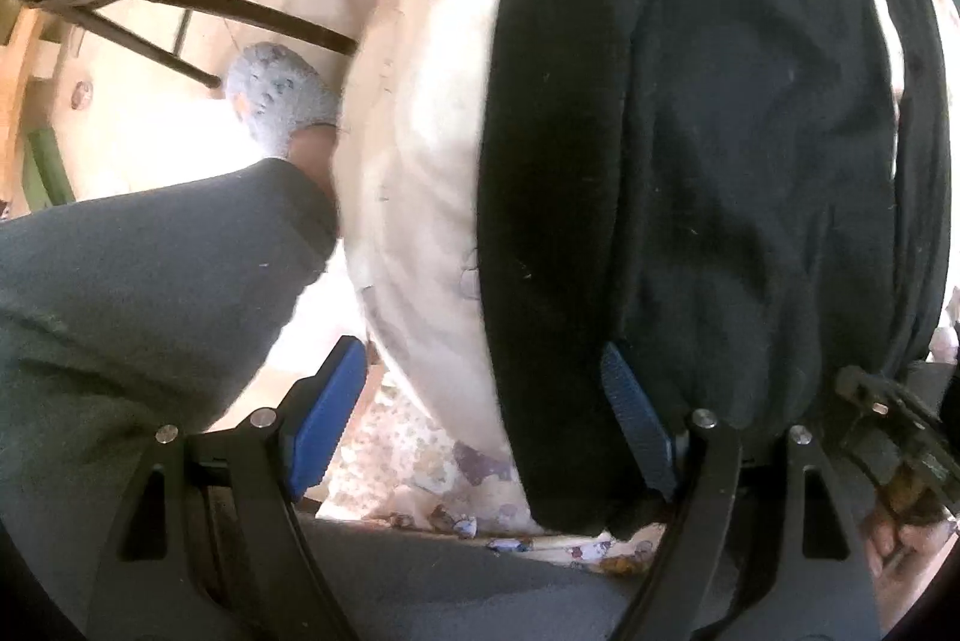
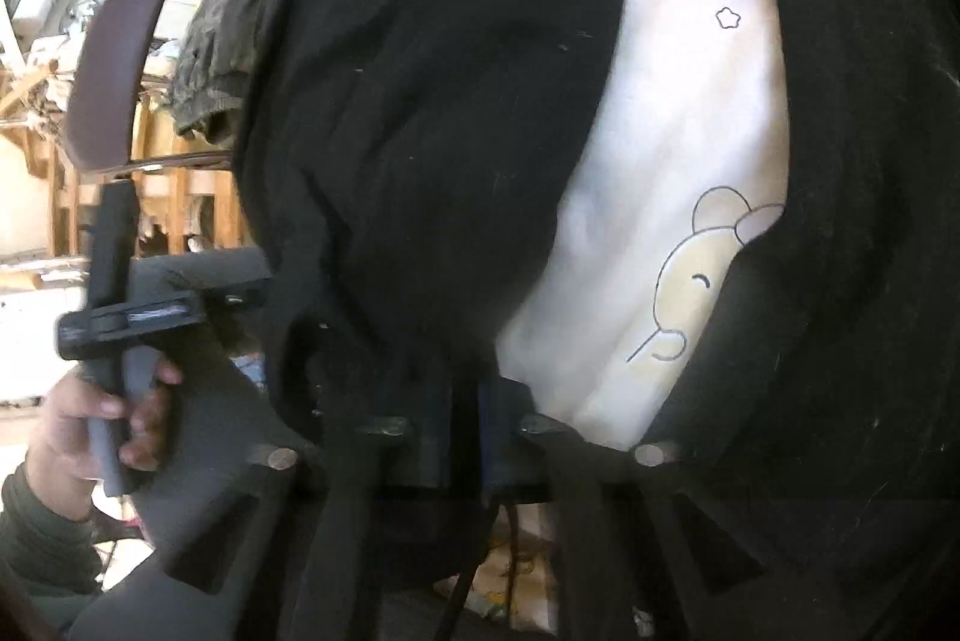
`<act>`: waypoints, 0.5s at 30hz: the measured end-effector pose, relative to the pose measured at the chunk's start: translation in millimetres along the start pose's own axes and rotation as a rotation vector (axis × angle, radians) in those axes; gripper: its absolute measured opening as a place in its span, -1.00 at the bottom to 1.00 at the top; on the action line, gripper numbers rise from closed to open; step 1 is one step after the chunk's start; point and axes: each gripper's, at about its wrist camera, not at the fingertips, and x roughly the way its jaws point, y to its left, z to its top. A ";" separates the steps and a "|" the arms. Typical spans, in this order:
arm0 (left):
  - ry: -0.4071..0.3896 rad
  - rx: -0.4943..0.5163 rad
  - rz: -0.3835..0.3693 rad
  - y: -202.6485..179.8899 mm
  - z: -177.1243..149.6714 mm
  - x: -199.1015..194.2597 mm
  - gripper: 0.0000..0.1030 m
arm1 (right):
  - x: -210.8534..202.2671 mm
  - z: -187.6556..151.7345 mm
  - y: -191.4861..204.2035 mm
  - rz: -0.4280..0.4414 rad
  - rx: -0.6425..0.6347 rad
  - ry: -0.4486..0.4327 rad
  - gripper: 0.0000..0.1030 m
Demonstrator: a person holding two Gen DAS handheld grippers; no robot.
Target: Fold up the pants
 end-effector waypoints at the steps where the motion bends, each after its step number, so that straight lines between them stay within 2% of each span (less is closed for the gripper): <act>1: 0.006 0.011 -0.015 -3.7 1.7 2.4 0.16 | -13.4 -2.2 6.6 0.001 -0.035 -0.033 -0.88; 2: 0.014 0.021 -0.027 -6.3 2.6 5.2 -0.04 | -29.0 -4.8 10.2 0.021 -0.051 -0.063 -0.88; 3: 0.010 0.031 -0.027 -10.3 1.7 4.3 -0.07 | -40.7 -6.9 9.6 0.041 -0.049 -0.083 -0.88; 5: -0.002 0.050 -0.011 -14.3 -0.6 -0.5 -0.07 | -75.2 -10.6 6.4 0.081 -0.036 -0.156 -0.88; 7: -0.008 0.049 -0.020 -13.7 -2.9 -5.4 -0.01 | -99.1 -8.5 -3.8 0.036 -0.035 -0.221 -0.88; 9: -0.022 0.040 -0.037 -10.9 -5.3 -9.9 0.09 | -93.9 1.3 -24.3 -0.004 0.009 -0.199 -0.88; 13: 0.001 0.063 -0.025 -17.7 -10.9 -0.1 0.09 | -70.4 13.3 -60.6 -0.008 0.107 -0.147 -0.88; 15: 0.010 0.089 -0.043 -24.8 -12.5 2.9 -0.06 | -60.9 13.8 -59.0 0.001 0.119 -0.139 -0.88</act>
